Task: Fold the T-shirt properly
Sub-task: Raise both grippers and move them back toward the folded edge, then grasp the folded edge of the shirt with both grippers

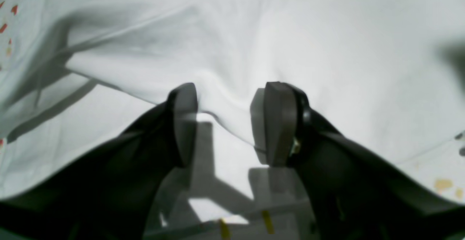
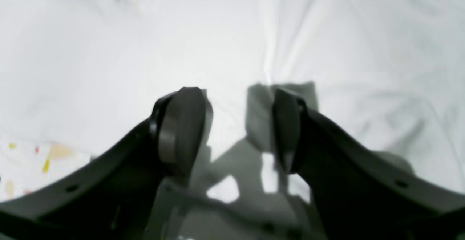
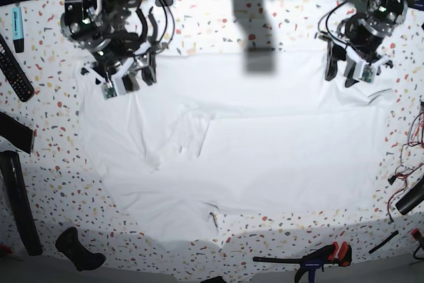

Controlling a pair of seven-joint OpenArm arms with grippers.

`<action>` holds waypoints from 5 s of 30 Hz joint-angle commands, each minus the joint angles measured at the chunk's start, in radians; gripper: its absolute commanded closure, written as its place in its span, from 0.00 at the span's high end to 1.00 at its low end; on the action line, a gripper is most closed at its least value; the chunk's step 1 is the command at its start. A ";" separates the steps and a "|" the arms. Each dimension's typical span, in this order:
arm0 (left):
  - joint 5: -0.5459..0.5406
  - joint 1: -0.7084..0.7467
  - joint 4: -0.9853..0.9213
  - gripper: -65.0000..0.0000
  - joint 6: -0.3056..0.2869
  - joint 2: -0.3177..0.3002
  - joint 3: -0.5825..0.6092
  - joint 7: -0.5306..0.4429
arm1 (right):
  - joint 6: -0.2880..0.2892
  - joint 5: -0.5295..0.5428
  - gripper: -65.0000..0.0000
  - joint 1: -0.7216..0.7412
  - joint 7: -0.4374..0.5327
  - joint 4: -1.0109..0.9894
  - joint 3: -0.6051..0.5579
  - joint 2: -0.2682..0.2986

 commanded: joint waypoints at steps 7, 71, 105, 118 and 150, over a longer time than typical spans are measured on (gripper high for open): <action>0.013 0.087 0.071 0.45 -0.008 -0.011 -0.002 0.035 | 0.007 -0.017 0.52 -0.118 -0.105 0.118 0.000 0.005; 0.237 -0.004 0.208 0.45 0.261 -0.009 -0.009 0.105 | 0.004 -0.021 0.52 -0.272 -0.153 0.405 0.198 0.025; -0.131 -1.166 -1.152 0.53 -0.227 -0.012 -0.009 0.109 | 0.030 0.229 0.52 -0.009 -0.569 0.454 0.197 0.024; -0.147 -1.109 -1.297 0.53 -0.231 0.000 -0.008 0.074 | 0.030 0.228 0.52 -0.009 -0.573 0.454 0.197 0.024; -0.146 -1.054 -1.194 0.00 -0.321 0.057 -0.009 -0.021 | 0.030 0.268 0.52 0.037 -0.522 0.453 0.197 0.022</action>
